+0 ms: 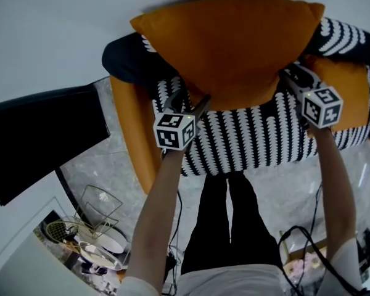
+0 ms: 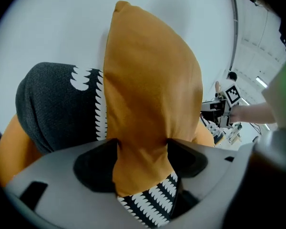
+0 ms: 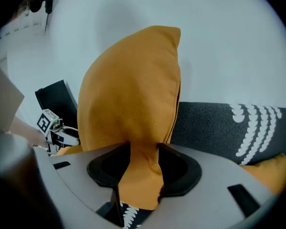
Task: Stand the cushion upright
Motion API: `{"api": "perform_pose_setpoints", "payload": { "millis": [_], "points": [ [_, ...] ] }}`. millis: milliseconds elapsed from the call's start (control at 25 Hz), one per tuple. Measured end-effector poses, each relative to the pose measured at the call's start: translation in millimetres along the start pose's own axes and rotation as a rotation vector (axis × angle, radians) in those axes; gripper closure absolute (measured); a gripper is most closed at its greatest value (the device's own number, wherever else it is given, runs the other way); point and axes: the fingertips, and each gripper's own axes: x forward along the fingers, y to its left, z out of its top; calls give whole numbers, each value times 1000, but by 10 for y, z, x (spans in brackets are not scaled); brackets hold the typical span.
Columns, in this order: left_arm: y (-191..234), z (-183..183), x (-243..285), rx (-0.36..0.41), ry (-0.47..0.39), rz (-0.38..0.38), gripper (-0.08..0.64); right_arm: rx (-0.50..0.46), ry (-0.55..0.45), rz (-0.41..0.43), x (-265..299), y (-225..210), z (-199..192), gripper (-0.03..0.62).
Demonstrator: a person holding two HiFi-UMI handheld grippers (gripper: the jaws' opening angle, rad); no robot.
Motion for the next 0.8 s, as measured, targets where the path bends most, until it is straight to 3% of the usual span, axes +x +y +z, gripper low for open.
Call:
{"api": "perform_pose_setpoints", "payload": {
  "millis": [160, 400, 800],
  "points": [
    [105, 149, -183, -3, -36, 19, 258, -24, -23, -17, -102, 38, 143, 402],
    [-100, 396, -442, 1, -78, 9, 359, 89, -66, -40, -475, 79, 198, 407],
    [-629, 715, -1111, 39, -94, 1, 499, 163, -78, -66, -1320, 409, 134, 514]
  ]
}}
